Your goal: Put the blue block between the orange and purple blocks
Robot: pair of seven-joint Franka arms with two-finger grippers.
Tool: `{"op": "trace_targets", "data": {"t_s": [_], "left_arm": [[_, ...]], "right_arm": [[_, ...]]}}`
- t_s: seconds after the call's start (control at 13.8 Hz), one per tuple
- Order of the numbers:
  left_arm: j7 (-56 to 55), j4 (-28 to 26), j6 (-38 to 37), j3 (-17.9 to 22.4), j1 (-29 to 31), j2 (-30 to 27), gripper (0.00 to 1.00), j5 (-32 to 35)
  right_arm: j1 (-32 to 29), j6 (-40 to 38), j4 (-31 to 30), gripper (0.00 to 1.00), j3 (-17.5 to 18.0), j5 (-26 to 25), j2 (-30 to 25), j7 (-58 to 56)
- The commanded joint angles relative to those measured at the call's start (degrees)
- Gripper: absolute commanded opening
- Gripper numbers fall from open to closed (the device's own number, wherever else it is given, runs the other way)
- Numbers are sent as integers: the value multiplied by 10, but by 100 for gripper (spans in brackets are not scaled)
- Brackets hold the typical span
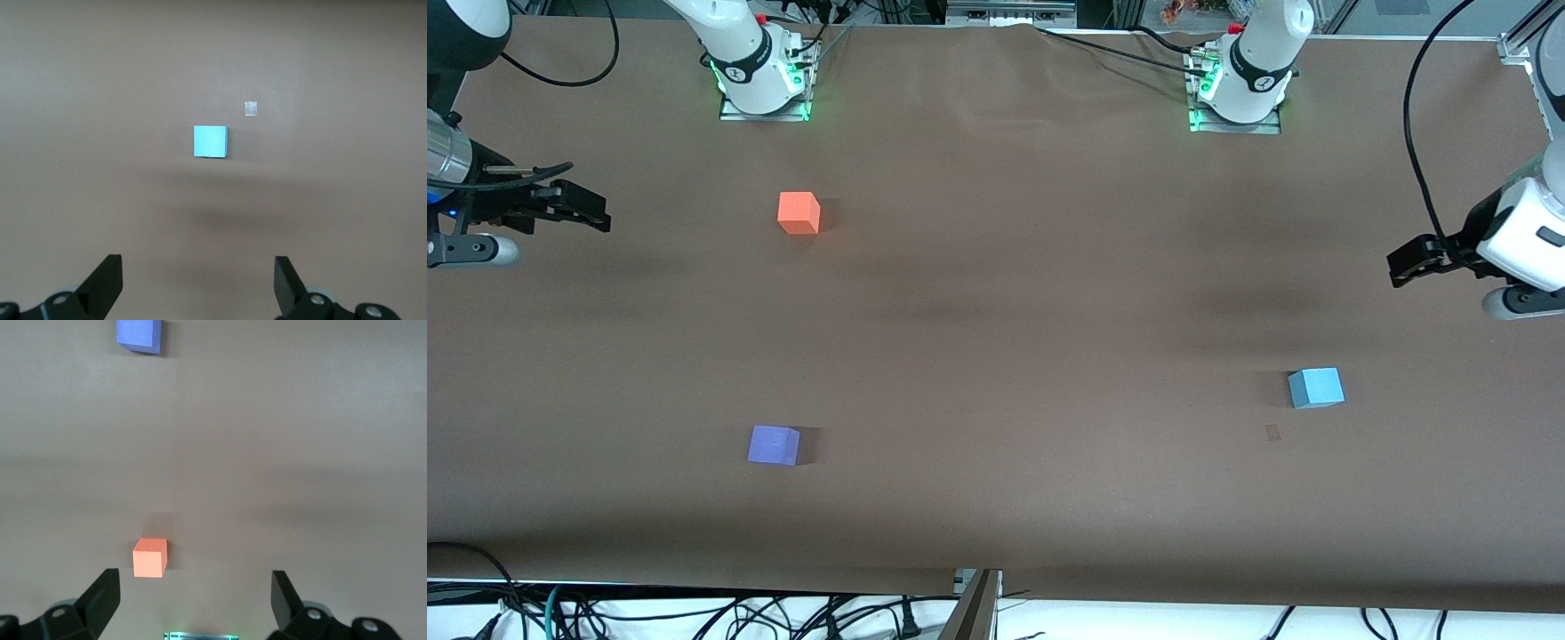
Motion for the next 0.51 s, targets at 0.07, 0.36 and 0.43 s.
{"op": "trace_targets", "data": {"t_s": [0.07, 0.36, 0.43], "left_arm": [[-3, 8, -8, 0, 3, 1, 100, 7], [-2, 10, -5, 0, 7, 1, 100, -7], [-2, 10, -4, 1, 9, 1, 100, -19]], "right_arm": [[-3, -3, 11, 100, 0, 1, 4, -9], [-3, -3, 11, 100, 0, 1, 4, -9], [-3, -3, 11, 100, 0, 1, 4, -9]]}}
